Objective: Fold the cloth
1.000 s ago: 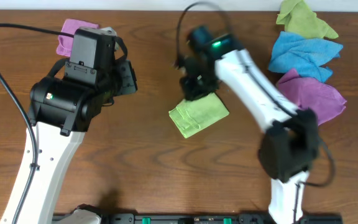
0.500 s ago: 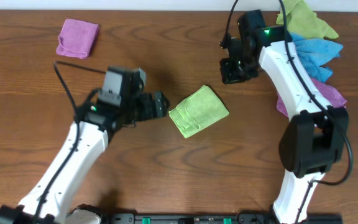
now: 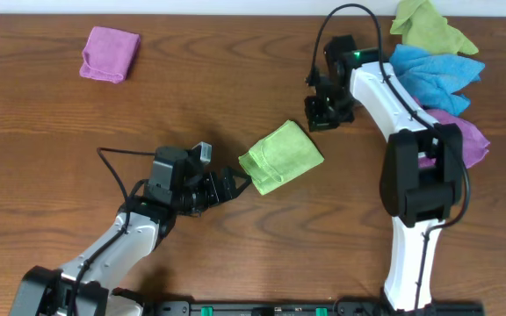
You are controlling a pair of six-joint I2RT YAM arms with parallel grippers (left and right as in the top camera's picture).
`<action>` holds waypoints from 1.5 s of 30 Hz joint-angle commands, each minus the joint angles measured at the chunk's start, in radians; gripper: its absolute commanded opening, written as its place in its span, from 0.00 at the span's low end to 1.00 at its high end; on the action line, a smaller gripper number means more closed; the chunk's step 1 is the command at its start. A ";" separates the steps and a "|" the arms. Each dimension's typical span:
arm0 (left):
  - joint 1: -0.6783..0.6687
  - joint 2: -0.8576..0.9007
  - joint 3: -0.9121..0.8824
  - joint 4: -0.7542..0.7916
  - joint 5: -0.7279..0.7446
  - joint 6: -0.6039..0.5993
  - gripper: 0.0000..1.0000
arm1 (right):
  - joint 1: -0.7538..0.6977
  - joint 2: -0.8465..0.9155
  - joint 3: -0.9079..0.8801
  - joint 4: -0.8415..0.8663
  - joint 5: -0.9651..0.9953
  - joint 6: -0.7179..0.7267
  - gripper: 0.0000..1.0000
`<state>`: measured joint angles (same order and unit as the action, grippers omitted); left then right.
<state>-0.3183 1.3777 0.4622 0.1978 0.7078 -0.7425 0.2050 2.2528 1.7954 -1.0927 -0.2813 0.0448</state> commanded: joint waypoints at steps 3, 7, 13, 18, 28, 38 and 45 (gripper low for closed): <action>-0.003 0.069 -0.006 0.068 0.019 -0.040 0.95 | -0.009 0.059 -0.005 0.013 -0.010 0.046 0.02; -0.003 0.139 -0.006 0.109 0.027 -0.047 0.95 | -0.009 0.074 -0.005 0.020 -0.011 0.058 0.01; -0.004 0.235 -0.006 0.214 0.053 -0.086 0.95 | 0.007 0.077 -0.005 0.022 -0.014 0.074 0.02; -0.005 0.322 -0.006 0.320 0.082 -0.138 0.95 | 0.056 0.082 -0.005 0.033 -0.014 0.075 0.02; -0.072 0.460 0.000 0.435 0.083 -0.239 0.97 | 0.150 0.097 -0.006 0.032 -0.056 0.097 0.02; -0.071 0.461 0.001 0.428 0.040 -0.241 0.37 | 0.115 0.096 0.020 -0.057 -0.064 0.068 0.01; -0.071 0.461 0.018 0.428 0.021 -0.240 0.52 | 0.164 0.096 0.022 -0.124 -0.109 0.013 0.02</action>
<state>-0.3874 1.8088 0.4858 0.6552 0.8074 -0.9913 0.3336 2.3219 1.7985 -1.2083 -0.3511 0.0940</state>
